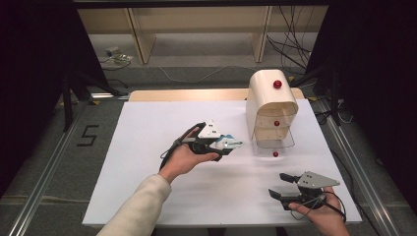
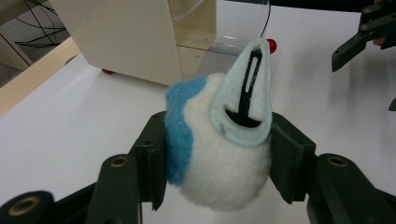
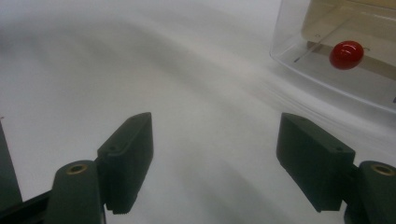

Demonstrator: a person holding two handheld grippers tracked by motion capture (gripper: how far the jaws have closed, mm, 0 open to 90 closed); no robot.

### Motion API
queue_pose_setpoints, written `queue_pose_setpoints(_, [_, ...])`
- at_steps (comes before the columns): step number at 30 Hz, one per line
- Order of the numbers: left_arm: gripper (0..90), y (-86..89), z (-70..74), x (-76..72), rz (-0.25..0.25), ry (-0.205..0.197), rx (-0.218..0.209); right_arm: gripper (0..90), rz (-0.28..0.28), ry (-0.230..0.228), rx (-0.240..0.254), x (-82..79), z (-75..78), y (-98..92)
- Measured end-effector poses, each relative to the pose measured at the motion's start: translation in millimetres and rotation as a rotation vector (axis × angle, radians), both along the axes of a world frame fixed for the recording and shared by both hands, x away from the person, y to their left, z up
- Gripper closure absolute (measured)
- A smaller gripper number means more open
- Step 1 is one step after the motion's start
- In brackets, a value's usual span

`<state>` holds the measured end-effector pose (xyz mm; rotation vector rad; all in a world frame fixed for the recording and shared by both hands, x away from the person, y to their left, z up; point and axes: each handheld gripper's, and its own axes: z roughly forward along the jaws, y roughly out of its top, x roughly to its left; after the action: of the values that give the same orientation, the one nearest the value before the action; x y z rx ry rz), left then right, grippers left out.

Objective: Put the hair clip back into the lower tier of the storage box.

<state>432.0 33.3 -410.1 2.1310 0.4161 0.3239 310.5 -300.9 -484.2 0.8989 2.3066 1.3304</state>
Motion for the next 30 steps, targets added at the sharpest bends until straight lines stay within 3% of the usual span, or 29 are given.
queue_pose_setpoints(30, [47.1, -12.8, 5.9, 1.0, -0.014, -0.017, 0.007, 28.0, 0.003, -0.006, 0.001, -0.1, -0.2, 0.6])
